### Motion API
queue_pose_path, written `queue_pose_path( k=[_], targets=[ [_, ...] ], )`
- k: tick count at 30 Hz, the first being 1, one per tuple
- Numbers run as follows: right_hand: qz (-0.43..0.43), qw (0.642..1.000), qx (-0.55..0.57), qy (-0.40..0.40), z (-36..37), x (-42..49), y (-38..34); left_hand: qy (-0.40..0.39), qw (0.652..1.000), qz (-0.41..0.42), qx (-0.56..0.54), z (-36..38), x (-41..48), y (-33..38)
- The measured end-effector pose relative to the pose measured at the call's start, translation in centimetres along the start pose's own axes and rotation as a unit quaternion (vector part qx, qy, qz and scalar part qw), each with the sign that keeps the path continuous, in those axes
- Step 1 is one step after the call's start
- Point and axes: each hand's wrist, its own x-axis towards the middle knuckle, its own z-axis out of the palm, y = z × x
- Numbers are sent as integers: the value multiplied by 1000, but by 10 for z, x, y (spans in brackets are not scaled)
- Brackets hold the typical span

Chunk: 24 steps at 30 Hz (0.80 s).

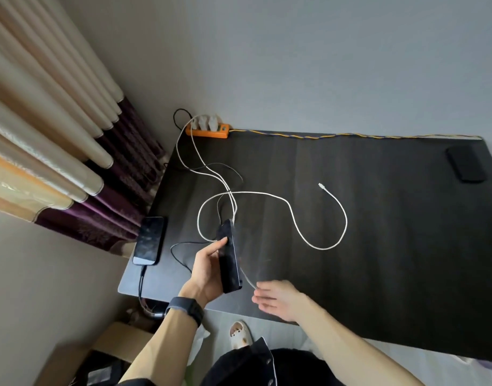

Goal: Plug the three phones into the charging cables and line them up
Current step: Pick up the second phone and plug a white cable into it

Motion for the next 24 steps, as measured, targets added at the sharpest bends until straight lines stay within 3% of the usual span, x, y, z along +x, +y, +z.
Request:
queue_pose_path(
  k=[3,7,10,12,18,24],
  targets=[
    [-57,981,181,29,11,3,-9,22,1000,-16,5,-19,2,4],
    [-96,961,254,46,5,-13,-36,44,996,-60,-47,-40,4,1],
    [-134,968,209,42,0,-28,-55,3,977,-110,-184,-46,7,2],
    [-171,971,164,33,2,-41,-64,3,971,-109,-211,-51,13,2],
    [-281,954,66,81,9,-63,-65,11,986,-46,-162,-25,24,0],
    [-380,905,-29,191,-9,-72,-54,63,995,-16,-76,-6,29,2]
  ],
)
